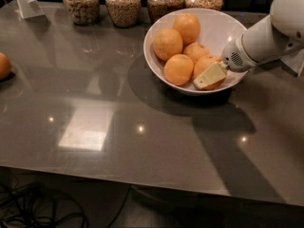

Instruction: Pick orange from white bowl

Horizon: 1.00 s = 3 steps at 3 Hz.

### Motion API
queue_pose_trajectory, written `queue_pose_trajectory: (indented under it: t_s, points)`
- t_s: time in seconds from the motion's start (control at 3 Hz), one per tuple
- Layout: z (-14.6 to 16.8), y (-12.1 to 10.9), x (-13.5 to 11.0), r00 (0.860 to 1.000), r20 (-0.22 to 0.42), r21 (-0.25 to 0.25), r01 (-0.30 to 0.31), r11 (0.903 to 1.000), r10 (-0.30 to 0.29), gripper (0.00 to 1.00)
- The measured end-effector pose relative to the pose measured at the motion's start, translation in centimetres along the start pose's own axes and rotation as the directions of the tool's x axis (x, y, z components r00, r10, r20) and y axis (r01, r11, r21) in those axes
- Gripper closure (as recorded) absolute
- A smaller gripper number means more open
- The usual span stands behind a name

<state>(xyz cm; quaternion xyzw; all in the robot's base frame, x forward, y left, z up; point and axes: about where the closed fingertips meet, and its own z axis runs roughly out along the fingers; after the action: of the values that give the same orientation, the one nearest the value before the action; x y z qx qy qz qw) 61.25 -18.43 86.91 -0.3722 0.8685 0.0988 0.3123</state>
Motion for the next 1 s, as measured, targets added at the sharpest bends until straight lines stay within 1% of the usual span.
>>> queue_pose_trajectory:
  t_s: [0.33,0.67,1.0]
  points:
    - [-0.5,0.0,-0.4,1.0,0.016,-0.001,0.0,1.0,0.0,1.0]
    - [-1.2,0.1,-0.8,0.999,0.035,-0.001,0.002,1.0,-0.002,1.0]
    - [-3.8,0.9,-1.7,0.996,0.087,-0.056,-0.01,0.9984,0.015,1.0]
